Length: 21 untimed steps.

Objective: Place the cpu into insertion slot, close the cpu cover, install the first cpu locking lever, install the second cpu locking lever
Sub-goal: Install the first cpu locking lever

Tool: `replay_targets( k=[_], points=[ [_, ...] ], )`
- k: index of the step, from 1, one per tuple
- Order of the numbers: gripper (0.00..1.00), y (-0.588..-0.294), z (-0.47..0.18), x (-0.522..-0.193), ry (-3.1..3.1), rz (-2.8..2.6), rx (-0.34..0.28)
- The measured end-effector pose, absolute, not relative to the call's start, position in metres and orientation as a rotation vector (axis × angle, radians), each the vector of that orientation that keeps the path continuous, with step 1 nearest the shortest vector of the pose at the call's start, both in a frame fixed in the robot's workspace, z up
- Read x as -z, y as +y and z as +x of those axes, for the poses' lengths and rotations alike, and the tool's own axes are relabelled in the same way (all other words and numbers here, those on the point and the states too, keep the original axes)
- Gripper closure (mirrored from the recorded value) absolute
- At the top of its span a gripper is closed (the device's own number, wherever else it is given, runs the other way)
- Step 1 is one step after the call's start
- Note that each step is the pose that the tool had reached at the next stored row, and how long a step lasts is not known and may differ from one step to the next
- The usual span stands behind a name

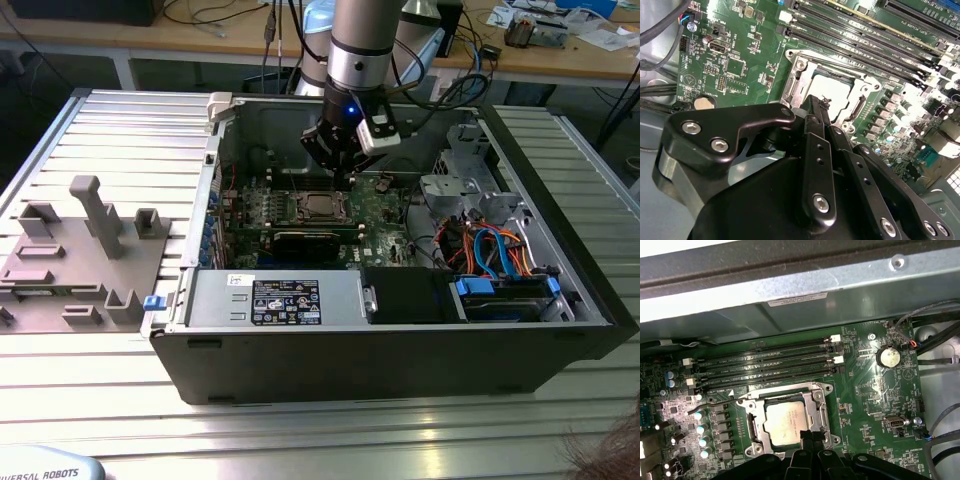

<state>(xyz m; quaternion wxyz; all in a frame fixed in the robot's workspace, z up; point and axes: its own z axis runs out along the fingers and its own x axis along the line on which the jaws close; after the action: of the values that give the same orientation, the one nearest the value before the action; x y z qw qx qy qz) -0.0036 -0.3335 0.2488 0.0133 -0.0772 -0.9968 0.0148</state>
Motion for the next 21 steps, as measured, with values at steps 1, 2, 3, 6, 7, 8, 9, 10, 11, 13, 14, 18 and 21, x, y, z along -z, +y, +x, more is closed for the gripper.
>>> replay_targets(
  k=[1, 2, 3, 6, 7, 8, 9, 10, 11, 13, 14, 18, 21],
  points=[
    [0.89, -0.3335, -0.0036, -0.2488, -3.106, -0.239, -0.046],
    [0.89, -0.3335, -0.0036, -0.2488, -3.106, -0.237, -0.046],
    [0.89, -0.3335, -0.0036, -0.2488, -3.106, -0.235, -0.046],
    [0.89, -0.3335, -0.0036, -0.2488, -3.106, -0.23, -0.046],
    [0.89, -0.3335, -0.0036, -0.2488, -3.106, -0.227, -0.046],
    [0.89, -0.3335, -0.0036, -0.2488, -3.107, -0.226, -0.046],
    [0.89, -0.3335, -0.0036, -0.2488, -3.107, -0.224, -0.046],
    [0.89, -0.3335, -0.0036, -0.2488, -3.107, -0.222, -0.046],
    [0.89, -0.3335, -0.0036, -0.2488, -3.107, -0.221, -0.046],
    [0.89, -0.3335, -0.0036, -0.2488, -3.107, -0.215, -0.047],
    [0.89, -0.3335, -0.0036, -0.2487, -3.108, -0.214, -0.046],
    [0.89, -0.3335, -0.0036, -0.2488, -3.108, -0.205, -0.047],
    [0.89, -0.3335, -0.0036, -0.2488, -3.109, -0.2, -0.047]
  ],
)
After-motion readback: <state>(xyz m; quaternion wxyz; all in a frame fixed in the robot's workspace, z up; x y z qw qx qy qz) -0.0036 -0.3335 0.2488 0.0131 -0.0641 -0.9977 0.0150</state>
